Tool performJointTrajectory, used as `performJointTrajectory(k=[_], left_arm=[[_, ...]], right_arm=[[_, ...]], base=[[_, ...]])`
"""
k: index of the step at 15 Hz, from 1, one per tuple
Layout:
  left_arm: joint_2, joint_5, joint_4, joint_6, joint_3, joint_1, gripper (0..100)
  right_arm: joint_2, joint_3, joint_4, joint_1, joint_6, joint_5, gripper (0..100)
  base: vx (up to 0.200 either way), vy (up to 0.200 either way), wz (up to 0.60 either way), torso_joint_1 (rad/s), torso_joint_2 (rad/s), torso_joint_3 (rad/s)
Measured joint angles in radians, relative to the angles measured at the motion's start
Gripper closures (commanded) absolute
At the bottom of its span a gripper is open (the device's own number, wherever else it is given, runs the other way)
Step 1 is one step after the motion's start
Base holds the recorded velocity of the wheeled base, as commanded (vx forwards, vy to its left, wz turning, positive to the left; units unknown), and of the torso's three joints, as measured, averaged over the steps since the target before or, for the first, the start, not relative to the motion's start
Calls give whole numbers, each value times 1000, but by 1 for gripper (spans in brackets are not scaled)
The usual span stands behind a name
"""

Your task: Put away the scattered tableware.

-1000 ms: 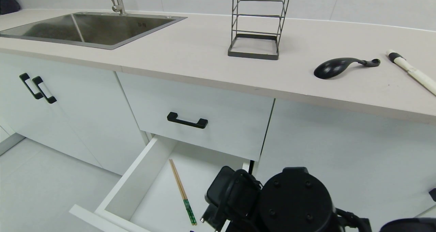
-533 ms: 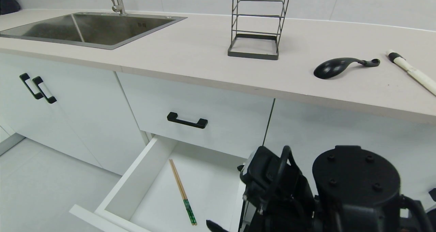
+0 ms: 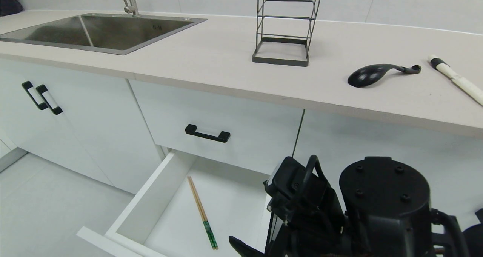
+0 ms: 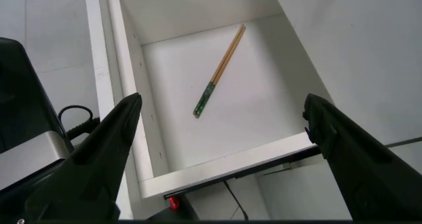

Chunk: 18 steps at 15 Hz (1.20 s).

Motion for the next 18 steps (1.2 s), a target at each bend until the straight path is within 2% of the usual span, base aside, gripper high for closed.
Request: performJointTrajectory(k=[9,14,18], left_arm=[[0,0,0,0,0,0,0],[0,0,1,0,0,0,0],[0,0,-1,0,0,0,0]], right_arm=[[16,-6,0,18,-15,-4,0],[20,-3,4,37,-14,-5,0],[31,-5,5,53,-12,-4,0]], base=[[0,0,0,0,0,0],[0,0,0,205,-102,-89],[0,0,0,215,-591,-210]])
